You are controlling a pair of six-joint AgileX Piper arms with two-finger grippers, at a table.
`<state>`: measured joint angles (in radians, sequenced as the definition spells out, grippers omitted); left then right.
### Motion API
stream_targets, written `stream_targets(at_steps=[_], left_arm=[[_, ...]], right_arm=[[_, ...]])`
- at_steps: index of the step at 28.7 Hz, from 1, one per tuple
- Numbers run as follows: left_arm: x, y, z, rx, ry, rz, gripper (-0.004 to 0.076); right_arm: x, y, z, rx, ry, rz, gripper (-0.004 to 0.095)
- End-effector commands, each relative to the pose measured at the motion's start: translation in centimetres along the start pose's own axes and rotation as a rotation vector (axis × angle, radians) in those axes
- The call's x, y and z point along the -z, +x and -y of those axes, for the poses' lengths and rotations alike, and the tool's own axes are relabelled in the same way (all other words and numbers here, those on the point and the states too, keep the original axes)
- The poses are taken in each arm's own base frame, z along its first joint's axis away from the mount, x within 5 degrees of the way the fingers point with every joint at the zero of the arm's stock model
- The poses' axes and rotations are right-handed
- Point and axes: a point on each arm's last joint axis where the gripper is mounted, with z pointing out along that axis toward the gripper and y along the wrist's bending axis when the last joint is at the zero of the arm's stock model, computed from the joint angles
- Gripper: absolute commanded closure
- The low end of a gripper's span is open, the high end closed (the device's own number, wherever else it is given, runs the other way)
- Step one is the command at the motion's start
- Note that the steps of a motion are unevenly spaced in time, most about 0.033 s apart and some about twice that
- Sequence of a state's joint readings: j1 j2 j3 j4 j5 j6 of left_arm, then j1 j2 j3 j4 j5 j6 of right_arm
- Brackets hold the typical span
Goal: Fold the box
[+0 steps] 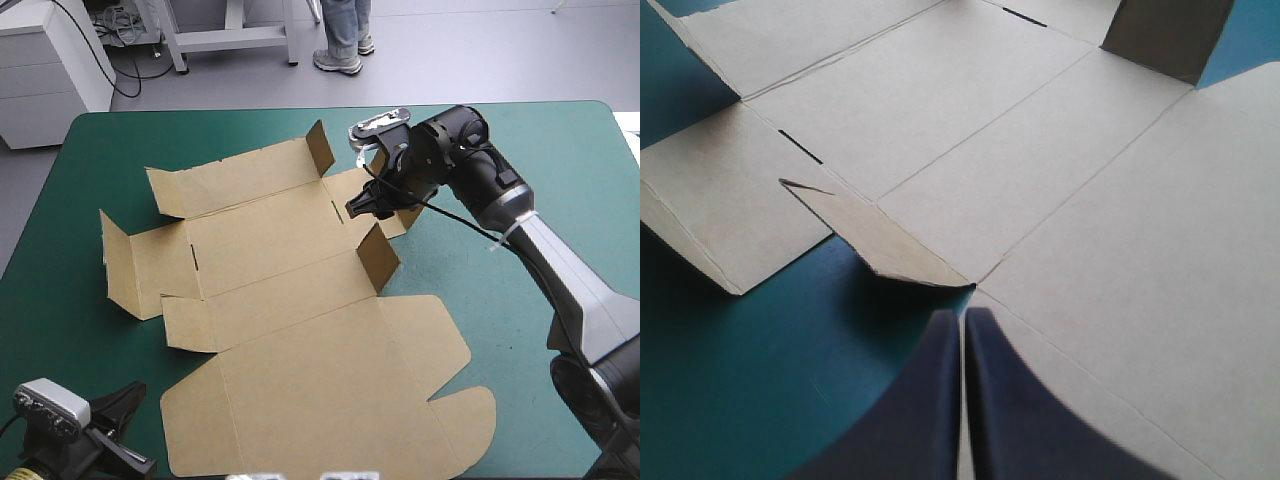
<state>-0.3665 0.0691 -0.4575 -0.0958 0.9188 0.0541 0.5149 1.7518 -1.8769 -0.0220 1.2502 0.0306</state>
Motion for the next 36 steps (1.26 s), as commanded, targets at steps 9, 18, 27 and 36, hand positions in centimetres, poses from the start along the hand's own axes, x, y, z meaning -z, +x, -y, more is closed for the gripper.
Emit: stream_targets(at_steps=[9, 18, 27, 36], left_arm=[[0.5, -1.4, 0.1, 0.0, 0.006, 0.082, 0.0732], [0.5, -1.4, 0.1, 0.0, 0.006, 0.082, 0.0732], [0.5, -1.4, 0.1, 0.0, 0.006, 0.082, 0.0732], [0.5, -1.4, 0.1, 0.0, 0.006, 0.082, 0.0732]], right_arm=[[-1.8, 2.1, 0.2, 0.033, -0.002, -0.101, 0.0421], [-3.0, 2.5, 0.4, 0.045, 0.011, -0.14, 0.0421], [-7.1, 2.6, 0.3, 0.062, 0.007, -0.235, 0.0421], [-8.9, 2.1, 0.2, 0.065, 0.005, -0.2, 0.0421]])
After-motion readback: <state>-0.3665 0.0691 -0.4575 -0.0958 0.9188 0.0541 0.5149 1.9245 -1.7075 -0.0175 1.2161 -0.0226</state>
